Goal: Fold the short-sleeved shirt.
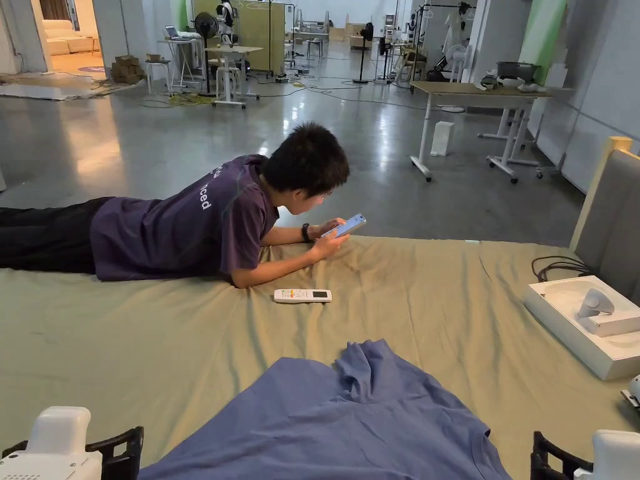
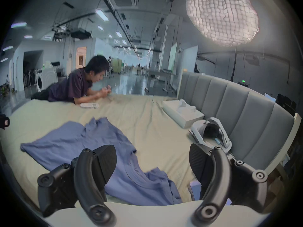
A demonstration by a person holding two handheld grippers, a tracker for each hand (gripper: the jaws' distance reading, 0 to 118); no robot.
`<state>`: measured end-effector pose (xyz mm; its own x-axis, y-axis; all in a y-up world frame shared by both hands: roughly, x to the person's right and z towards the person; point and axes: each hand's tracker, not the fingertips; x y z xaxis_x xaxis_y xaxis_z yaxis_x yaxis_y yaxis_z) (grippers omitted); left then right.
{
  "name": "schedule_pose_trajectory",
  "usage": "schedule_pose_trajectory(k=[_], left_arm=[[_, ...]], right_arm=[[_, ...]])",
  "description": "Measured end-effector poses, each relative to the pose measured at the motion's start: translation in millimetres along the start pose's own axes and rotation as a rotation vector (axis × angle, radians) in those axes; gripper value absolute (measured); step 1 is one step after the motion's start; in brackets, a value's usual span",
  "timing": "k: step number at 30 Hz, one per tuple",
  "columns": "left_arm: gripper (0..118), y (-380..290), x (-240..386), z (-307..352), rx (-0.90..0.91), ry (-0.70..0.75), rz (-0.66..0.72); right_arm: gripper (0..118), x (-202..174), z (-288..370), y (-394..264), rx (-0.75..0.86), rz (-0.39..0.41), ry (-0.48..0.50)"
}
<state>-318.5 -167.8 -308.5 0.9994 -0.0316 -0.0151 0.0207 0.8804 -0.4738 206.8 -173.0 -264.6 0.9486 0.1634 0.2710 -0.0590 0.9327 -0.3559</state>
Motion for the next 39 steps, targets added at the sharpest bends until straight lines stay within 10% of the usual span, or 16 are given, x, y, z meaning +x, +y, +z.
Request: schedule_pose_trajectory(k=[14,18,31,39], left_arm=[[96,58.3,36.8,32.9,0.339,-0.017,0.029],[96,56.0,32.7,31.7,0.331,-0.057,0.041],[96,19.2,-28.6,-8.8,0.074,-0.034,0.116],[25,-12.8,-57.7,-76.2,-0.249,-0.027,0.179]], right_arm=[[104,-54.6,39.5,70.0,0.289,-0.106,0.077],[104,-77.0,44.5,67.4,0.306,-0.058,-0.008],[111,-124.7,30.3,65.6,0.262,-0.021,0.168],[111,-146.6,11.2,62.7,0.197,-0.043,0.22]])
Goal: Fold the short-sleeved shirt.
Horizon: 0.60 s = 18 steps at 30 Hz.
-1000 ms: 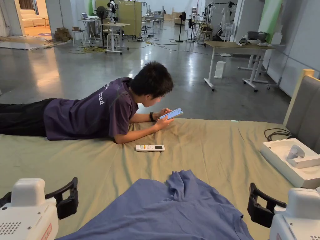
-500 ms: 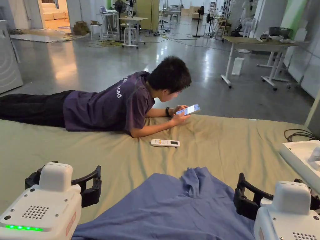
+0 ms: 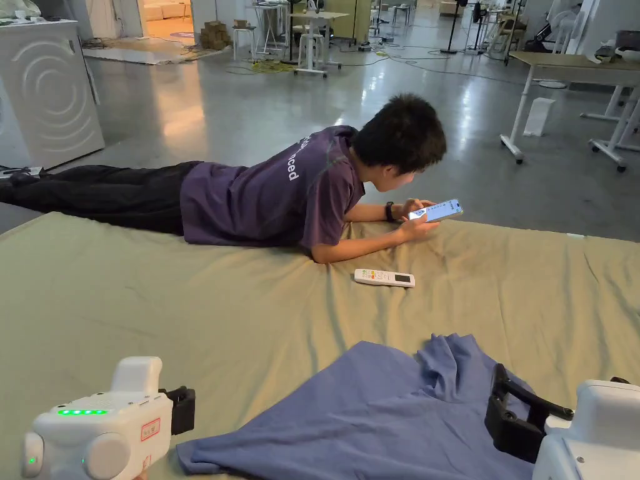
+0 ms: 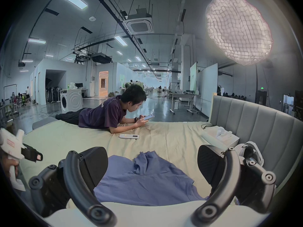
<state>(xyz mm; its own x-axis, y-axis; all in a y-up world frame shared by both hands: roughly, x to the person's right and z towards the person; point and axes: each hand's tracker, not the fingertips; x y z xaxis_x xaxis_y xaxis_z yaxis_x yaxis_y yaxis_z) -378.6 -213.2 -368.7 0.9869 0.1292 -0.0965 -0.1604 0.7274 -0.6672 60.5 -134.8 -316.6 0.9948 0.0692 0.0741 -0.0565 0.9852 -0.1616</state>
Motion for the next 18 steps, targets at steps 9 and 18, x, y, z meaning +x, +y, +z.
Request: schedule_pose_trajectory(k=[9,18], left_arm=[[1,-4.5,-23.6,-72.6,-0.218,-0.06,0.067],[1,-8.0,-23.3,-72.1,-0.264,-0.069,0.097]], right_arm=[[110,-1.3,-18.9,-10.3,-0.054,0.021,0.007],[0,13.6,-18.3,-21.5,-0.115,-0.021,-0.032]])
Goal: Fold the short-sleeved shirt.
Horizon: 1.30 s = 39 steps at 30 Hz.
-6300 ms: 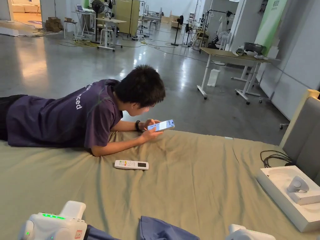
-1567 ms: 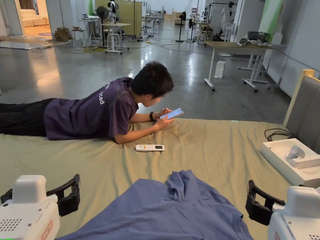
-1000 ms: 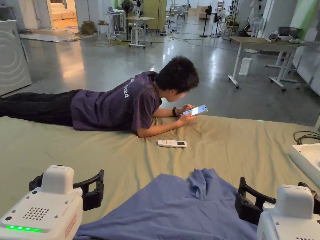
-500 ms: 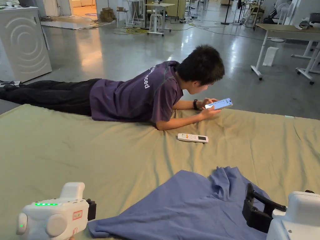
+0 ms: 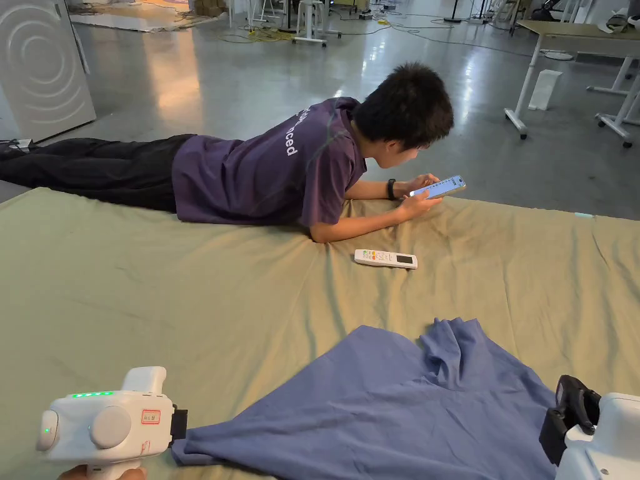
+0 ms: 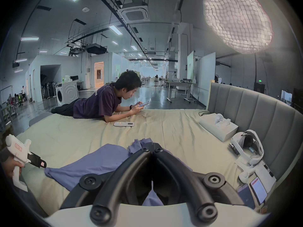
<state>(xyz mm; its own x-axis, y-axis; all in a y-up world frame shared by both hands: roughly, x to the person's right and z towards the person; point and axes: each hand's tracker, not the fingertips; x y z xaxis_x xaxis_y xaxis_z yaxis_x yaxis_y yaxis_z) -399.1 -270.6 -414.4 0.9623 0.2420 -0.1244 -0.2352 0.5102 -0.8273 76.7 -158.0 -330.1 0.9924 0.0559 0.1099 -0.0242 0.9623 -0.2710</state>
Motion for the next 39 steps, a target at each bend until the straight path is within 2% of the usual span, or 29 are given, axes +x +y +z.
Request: schedule_pose_trajectory(k=[10,11,12,14,15,16,17,20,23,25,26,27,30,32,39], left_arm=[[2,9.5,-14.5,-31.2,-0.101,0.004,-0.001],[6,10.1,-15.5,-33.8,-0.109,0.005,-0.006],[19,11.3,-16.7,-37.0,-0.117,0.005,-0.004],[33,8.7,-11.1,-35.9,-0.124,-0.009,0.024],[39,9.8,-10.3,-37.7,-0.13,-0.062,0.044],[55,10.7,-7.9,-38.8,-0.134,-0.1,0.058],[68,12.7,-3.4,-40.0,-0.142,-0.074,0.046],[70,14.1,10.8,-43.4,-0.16,0.005,-0.036],[67,10.0,26.2,-31.9,-0.165,0.023,-0.044],[57,9.3,25.6,-30.9,-0.159,0.044,-0.021],[29,8.0,22.1,-30.4,-0.142,0.06,-0.028],[9,6.1,22.1,-28.5,-0.13,0.07,-0.042],[3,5.6,31.4,-24.8,-0.163,0.043,-0.035],[2,2.2,41.1,-21.7,-0.153,0.058,-0.069],[2,8.5,18.4,-23.2,-0.132,0.007,-0.023]], right_arm=[[0,13.7,3.2,-10.3,-0.047,0.022,-0.028],[0,15.5,3.3,-10.4,-0.052,0.02,-0.03],[0,17.1,3.6,-10.6,-0.054,0.021,-0.032],[0,20.0,4.1,-12.2,-0.063,0.03,-0.038],[0,21.2,4.1,-12.9,-0.067,0.034,-0.041],[0,22.3,4.0,-13.6,-0.072,0.037,-0.044],[0,23.5,3.8,-13.9,-0.079,0.038,-0.043],[0,25.8,4.7,-15.6,-0.091,0.037,-0.045],[0,28.1,5.2,-16.7,-0.098,0.041,-0.05],[0,29.1,5.1,-17.1,-0.103,0.045,-0.053],[0,29.6,5.1,-17.4,-0.105,0.047,-0.052],[0,29.9,5.0,-17.5,-0.107,0.046,-0.051],[0,29.5,4.3,-18.4,-0.108,0.046,-0.048],[0,28.6,3.7,-18.8,-0.109,0.04,-0.041],[0,28.8,0.2,-21.9,-0.126,0.03,-0.034]])
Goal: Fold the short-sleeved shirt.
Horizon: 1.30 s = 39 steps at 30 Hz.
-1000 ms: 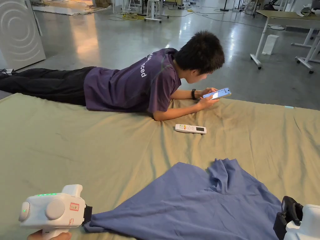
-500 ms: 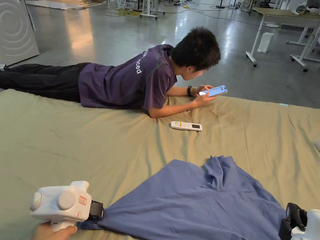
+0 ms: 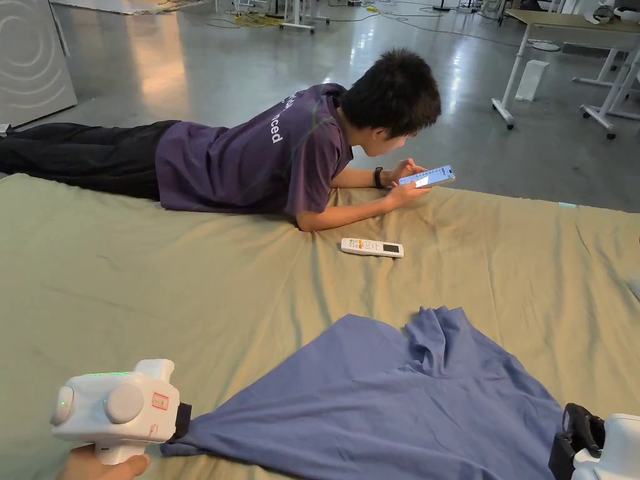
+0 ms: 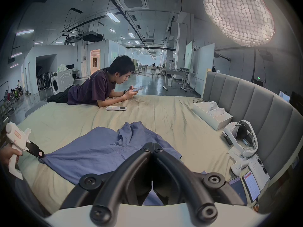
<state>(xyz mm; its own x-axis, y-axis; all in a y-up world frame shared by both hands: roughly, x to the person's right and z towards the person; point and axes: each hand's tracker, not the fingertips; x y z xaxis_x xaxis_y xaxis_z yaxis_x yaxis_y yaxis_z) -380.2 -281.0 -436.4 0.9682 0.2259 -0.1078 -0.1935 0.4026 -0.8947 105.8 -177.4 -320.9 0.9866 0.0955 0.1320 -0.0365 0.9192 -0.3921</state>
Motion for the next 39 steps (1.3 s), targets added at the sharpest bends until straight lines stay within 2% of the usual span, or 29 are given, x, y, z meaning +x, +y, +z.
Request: schedule_pose_trajectory(k=[4,5,12,17,18,19,20,21,22,23,26,31,32,33,35,36,37,38,39], left_arm=[[2,-1.2,1.4,33.7,0.092,-0.053,0.015],[2,0.2,1.6,42.3,0.122,-0.106,0.04],[2,2.0,27.7,89.5,0.2,-0.123,-0.001],[2,6.1,35.9,88.8,0.203,-0.099,-0.027],[2,8.0,35.3,84.2,0.2,-0.093,-0.026],[2,8.1,35.0,80.9,0.196,-0.084,-0.022],[2,7.7,34.6,78.2,0.191,-0.077,-0.02],[2,7.1,34.2,75.5,0.187,-0.072,-0.018],[2,6.1,33.4,73.7,0.184,-0.069,-0.016],[2,5.5,32.6,71.4,0.177,-0.063,-0.013],[2,3.8,30.5,67.4,0.17,-0.045,-0.007],[2,2.8,28.5,63.3,0.157,-0.029,0.023],[2,2.4,28.2,62.6,0.155,-0.027,0.025],[2,2.0,27.9,62.0,0.154,-0.025,0.028],[2,2.6,26.3,59.4,0.147,-0.022,0.036],[2,2.3,26.3,58.9,0.144,-0.021,0.037],[2,1.6,26.9,58.6,0.146,-0.018,0.036],[2,2.0,27.0,57.4,0.145,-0.016,0.036],[2,1.8,27.3,56.2,0.141,-0.014,0.035]], right_arm=[[0,4.6,-10.4,9.3,-0.001,0.005,-0.008],[0,6.5,-13.5,12.3,0.001,0.004,-0.007],[0,17.6,-58.4,42.0,-0.016,0.022,-0.013],[0,29.4,-127.6,58.4,-0.161,0.057,0.035],[5,31.6,-147.7,60.0,-0.211,0.071,0.038],[23,34.1,-167.2,60.0,-0.263,0.061,0.055],[62,35.8,-183.9,60.4,-0.29,0.068,0.057],[92,36.4,-205.4,57.3,-0.355,0.1,0.066],[108,38.0,-225.0,53.7,-0.407,0.107,0.076],[111,37.3,-239.6,52.0,-0.457,0.115,0.078],[109,41.3,-282.1,42.4,-0.541,0.108,0.095],[107,27.9,-337.5,16.0,-0.686,0.154,0.124],[99,26.3,-344.1,11.3,-0.713,0.156,0.128],[83,24.0,-351.2,5.4,-0.754,0.162,0.126],[71,17.1,-355.6,-2.6,-0.775,0.193,0.115],[69,16.7,-353.2,-2.5,-0.768,0.161,0.17],[64,13.1,-349.0,-0.2,-0.741,0.157,0.123],[54,10.1,-347.2,0.8,-0.737,0.162,0.121],[38,5.5,-343.5,-0.7,-0.719,0.179,0.165]])
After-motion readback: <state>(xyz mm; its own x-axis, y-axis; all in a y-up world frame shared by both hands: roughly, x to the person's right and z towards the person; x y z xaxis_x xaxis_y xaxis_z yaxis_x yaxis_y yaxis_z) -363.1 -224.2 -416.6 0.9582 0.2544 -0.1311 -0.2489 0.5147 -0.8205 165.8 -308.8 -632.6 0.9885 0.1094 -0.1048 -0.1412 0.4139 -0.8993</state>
